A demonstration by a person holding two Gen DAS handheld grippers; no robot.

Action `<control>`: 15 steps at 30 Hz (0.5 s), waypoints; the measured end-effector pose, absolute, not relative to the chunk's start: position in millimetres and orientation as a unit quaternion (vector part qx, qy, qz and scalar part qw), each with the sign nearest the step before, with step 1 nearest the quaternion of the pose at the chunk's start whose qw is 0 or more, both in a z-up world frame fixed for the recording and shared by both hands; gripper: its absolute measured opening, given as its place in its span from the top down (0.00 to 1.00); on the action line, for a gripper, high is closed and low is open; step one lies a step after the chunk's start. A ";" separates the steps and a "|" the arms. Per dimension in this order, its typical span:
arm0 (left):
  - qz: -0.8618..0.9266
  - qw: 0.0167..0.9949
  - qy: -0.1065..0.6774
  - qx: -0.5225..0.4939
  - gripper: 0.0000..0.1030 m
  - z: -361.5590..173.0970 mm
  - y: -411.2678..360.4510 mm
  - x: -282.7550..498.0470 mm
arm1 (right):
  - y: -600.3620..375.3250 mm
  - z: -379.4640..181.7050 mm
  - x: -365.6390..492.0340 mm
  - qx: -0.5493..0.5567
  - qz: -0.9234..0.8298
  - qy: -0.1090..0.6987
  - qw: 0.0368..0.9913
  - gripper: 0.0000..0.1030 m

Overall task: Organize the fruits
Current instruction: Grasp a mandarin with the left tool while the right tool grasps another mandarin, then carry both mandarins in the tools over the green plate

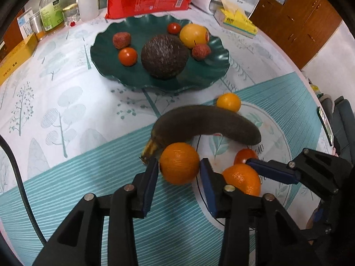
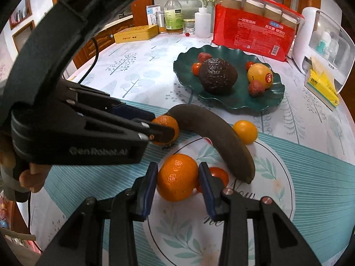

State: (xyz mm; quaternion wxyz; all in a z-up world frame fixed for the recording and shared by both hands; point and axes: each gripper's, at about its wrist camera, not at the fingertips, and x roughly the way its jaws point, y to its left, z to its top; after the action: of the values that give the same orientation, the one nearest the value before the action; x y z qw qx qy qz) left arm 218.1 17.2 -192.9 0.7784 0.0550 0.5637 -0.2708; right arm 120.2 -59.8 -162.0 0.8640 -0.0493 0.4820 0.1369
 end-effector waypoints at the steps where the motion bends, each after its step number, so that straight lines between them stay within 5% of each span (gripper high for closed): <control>1: -0.266 0.779 0.565 0.060 0.63 -195.0 15.3 217.0 | -60.1 -161.6 120.0 -0.049 0.136 0.482 0.864 0.63; 15: -0.245 0.807 0.533 0.072 0.66 -159.5 23.7 201.9 | -65.4 -143.2 119.7 -0.042 0.134 0.470 0.871 0.63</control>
State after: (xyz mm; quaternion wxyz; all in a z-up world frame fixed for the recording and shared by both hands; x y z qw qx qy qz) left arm 201.9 23.7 -159.5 0.8068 0.0722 0.5327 -0.2449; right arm 119.7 -65.4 -143.2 0.8713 -0.0417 0.4702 0.1343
